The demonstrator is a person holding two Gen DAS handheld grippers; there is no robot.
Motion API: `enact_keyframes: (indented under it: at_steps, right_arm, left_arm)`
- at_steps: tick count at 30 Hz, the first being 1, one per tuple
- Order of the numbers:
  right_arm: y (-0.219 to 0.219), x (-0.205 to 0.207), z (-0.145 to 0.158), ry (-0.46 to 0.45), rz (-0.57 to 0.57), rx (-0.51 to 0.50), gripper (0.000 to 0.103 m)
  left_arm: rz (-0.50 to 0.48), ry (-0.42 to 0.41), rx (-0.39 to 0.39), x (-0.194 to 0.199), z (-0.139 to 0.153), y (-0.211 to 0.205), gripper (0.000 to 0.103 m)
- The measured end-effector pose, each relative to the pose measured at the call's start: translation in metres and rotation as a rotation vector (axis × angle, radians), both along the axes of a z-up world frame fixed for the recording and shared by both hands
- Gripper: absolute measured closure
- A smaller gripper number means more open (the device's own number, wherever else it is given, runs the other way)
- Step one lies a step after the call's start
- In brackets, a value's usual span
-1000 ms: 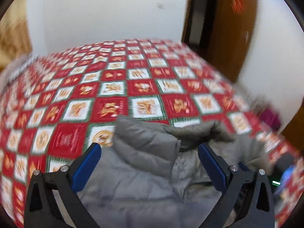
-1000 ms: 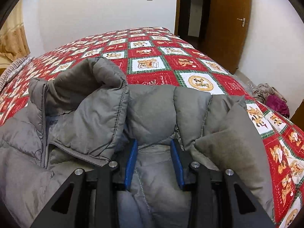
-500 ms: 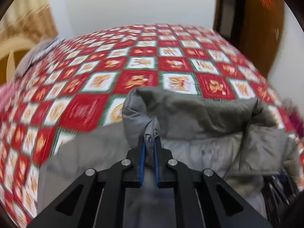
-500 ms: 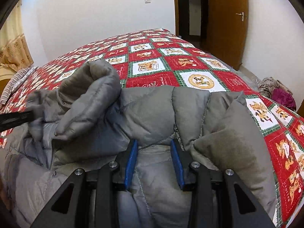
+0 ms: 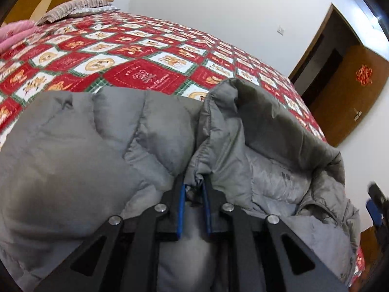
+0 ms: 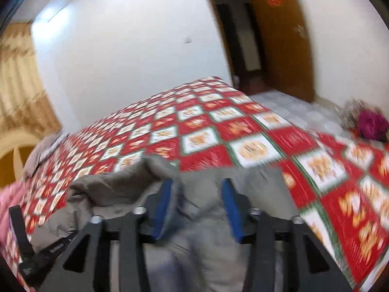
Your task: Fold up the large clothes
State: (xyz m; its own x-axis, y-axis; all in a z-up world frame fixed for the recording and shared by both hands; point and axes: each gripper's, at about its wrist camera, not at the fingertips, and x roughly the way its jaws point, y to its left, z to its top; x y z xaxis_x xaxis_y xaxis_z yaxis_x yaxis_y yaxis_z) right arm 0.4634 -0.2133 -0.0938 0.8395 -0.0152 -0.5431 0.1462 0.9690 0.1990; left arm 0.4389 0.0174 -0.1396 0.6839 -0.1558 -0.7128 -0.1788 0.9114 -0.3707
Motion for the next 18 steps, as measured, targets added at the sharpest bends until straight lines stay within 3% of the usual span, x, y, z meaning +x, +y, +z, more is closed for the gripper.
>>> enact_keyframes:
  at_steps: [5, 6, 7, 9, 12, 14, 16, 18]
  right_arm:
    - [0.034, 0.053, -0.013, 0.138, 0.073, -0.045, 0.04]
    - [0.041, 0.059, -0.027, 0.203, 0.092, -0.069, 0.044]
    - [0.045, 0.064, -0.045, 0.282, 0.108, -0.078, 0.054]
    - [0.04, 0.06, -0.072, 0.369, 0.112, -0.087, 0.058]
    - [0.026, 0.036, -0.073, 0.309, 0.11, -0.078, 0.058]
    - [0.022, 0.03, -0.074, 0.295, 0.129, -0.086, 0.058]
    - [0.022, 0.029, -0.074, 0.288, 0.128, -0.084, 0.058]
    - [0.024, 0.028, -0.074, 0.28, 0.123, -0.101, 0.058]
  left_arm:
    - [0.009, -0.006, -0.033, 0.0, -0.002, 0.007, 0.085]
    - [0.009, -0.007, -0.039, 0.0, -0.002, 0.008, 0.085]
    - [0.008, -0.007, -0.046, 0.0, -0.003, 0.009, 0.085]
    - [-0.002, -0.005, -0.053, -0.001, -0.002, 0.009, 0.084]
    - [-0.049, 0.017, -0.048, -0.005, 0.007, 0.007, 0.076]
    - [-0.055, -0.003, -0.076, -0.014, 0.025, 0.013, 0.056]
    - [-0.014, -0.093, -0.092, -0.02, 0.054, 0.023, 0.012]
    - [0.045, -0.164, -0.049, -0.014, 0.079, 0.029, 0.0]
